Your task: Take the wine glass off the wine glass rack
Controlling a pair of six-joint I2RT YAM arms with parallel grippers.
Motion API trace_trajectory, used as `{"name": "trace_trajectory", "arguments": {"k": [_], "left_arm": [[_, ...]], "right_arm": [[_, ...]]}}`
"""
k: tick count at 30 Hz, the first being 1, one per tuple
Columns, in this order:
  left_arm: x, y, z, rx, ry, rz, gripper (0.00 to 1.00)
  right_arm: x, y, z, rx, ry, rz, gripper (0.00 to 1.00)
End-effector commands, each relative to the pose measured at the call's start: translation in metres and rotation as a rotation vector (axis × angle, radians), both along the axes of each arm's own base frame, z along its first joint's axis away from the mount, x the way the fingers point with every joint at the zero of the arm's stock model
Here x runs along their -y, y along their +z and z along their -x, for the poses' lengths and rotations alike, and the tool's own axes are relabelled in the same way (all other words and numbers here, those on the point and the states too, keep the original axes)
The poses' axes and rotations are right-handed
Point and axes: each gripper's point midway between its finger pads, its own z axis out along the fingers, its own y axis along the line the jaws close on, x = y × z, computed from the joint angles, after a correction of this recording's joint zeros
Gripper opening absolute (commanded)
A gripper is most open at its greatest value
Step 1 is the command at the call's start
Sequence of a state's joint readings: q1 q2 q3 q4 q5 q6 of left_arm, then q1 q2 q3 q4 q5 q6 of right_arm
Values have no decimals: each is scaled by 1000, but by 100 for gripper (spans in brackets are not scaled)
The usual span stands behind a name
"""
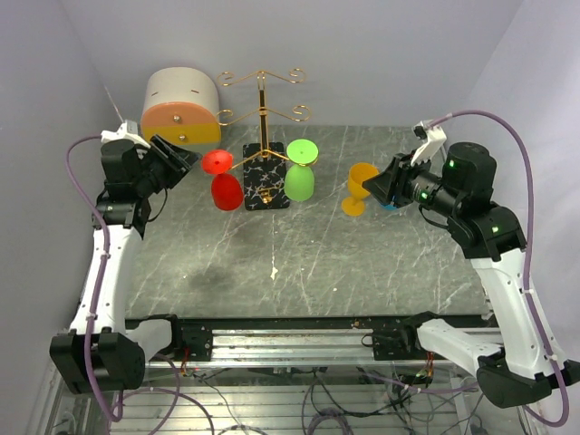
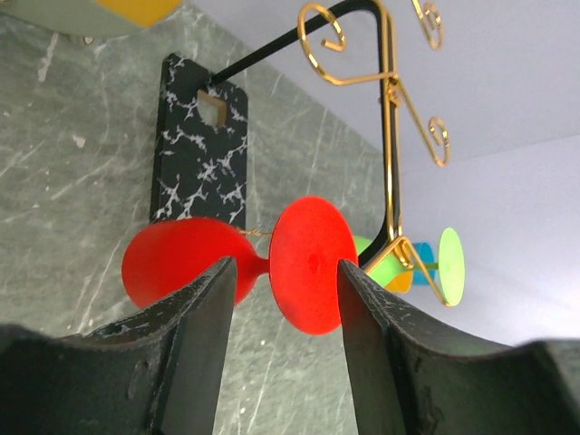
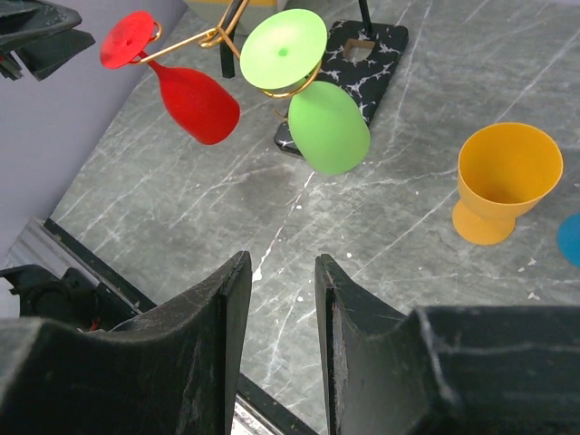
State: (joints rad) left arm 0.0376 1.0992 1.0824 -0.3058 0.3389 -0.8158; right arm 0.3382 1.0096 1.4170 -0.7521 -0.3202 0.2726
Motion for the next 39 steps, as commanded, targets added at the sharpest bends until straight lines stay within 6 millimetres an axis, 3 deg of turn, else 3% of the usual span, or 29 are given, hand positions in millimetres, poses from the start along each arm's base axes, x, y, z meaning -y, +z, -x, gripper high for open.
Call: {"name": "trace_trajectory", "arguments": {"k": [1,6,26,39], "left_arm": [[5,17,-3,78,-53,119,58],[15,15,-6,112,-128,216,56],[24,-3,-13,99,-190,264,44],[28,2,-9,110,-210,296,25]], "right_arm": [[-2,6,2,42,21,-7,34],[-1,6,2,42,19,-3,34],[1,5,4,46,9,-1,33],[3,4,3,48,-9,0,33]]}}
